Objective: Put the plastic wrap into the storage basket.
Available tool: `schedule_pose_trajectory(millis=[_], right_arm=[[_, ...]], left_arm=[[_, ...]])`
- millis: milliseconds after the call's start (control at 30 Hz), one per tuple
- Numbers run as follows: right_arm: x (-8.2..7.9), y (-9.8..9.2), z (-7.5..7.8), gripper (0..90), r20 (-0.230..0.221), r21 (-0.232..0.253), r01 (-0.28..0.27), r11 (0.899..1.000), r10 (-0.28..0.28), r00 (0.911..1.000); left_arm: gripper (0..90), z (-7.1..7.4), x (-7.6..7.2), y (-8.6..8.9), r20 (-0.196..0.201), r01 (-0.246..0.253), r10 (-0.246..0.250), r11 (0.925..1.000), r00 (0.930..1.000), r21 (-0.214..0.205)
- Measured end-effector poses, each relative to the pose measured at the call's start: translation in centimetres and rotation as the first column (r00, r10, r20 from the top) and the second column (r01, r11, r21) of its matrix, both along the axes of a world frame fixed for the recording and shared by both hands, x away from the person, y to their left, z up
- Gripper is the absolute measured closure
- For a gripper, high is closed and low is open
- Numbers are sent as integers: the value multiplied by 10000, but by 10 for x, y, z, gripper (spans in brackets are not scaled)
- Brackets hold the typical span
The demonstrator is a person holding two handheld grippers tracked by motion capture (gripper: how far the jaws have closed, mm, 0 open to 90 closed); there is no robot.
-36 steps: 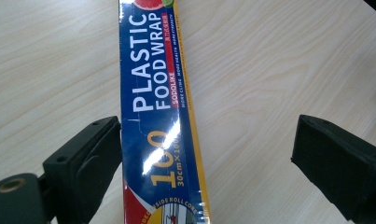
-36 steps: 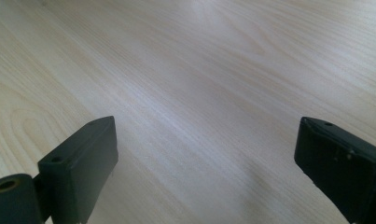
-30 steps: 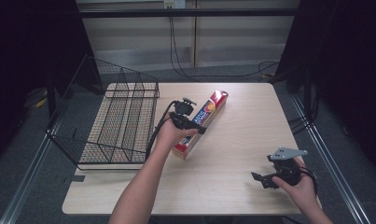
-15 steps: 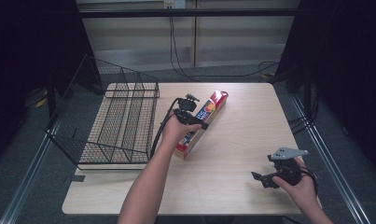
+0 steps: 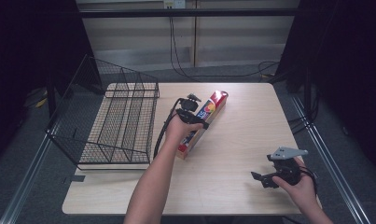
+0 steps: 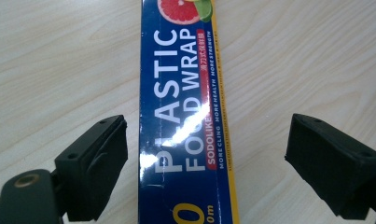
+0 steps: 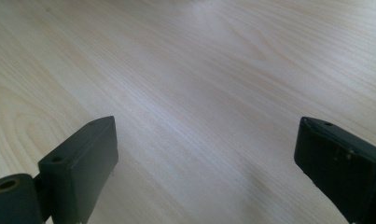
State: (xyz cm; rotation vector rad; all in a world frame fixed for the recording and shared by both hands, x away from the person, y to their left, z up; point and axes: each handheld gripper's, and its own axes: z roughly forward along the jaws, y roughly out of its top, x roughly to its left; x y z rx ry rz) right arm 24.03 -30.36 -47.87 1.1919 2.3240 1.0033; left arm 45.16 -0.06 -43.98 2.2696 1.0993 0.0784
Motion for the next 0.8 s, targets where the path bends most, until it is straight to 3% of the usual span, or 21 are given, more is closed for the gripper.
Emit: schedule_pose_trajectory(millis=[100, 133, 200, 300, 467, 633, 667, 800], right_arm=[[0, 0, 0, 62, -27, 43, 28, 10000, -28, 10000], [0, -1, 0, 62, 4, 35, 13, 10000, -13, 10000], [1, -1, 0, 62, -7, 50, 1, 10000, -1, 10000], [1, 0, 0, 62, -22, 34, 28, 10000, -28, 10000], [1, 0, 0, 62, -43, 43, 26, 10000, -26, 10000], [1, 0, 0, 62, -41, 53, 26, 10000, -26, 10000], [1, -1, 0, 62, -32, 51, 31, 10000, -31, 10000], [1, -1, 0, 62, -41, 44, 26, 10000, -26, 10000]], left_arm=[[137, -1, 3, 2, -90, 171, -170, 9998, 9998, 89], [140, -2, 3, 1, -95, -40, 39, 10000, 9999, -61], [144, -3, 4, 1, -138, -10, 9, 9999, 9999, -134], [153, -4, 6, 2, -218, 107, -104, 9999, 9997, 99], [164, -5, 9, 1, -199, 80, -79, 9999, 9998, 86], [177, -8, 11, 0, -178, 13, -12, 10000, 9998, 43], [177, -9, 10, -2, -219, -179, 176, 9998, 9996, -127], [194, -12, 12, -3, -164, 96, -94, 9999, 9998, 126]])
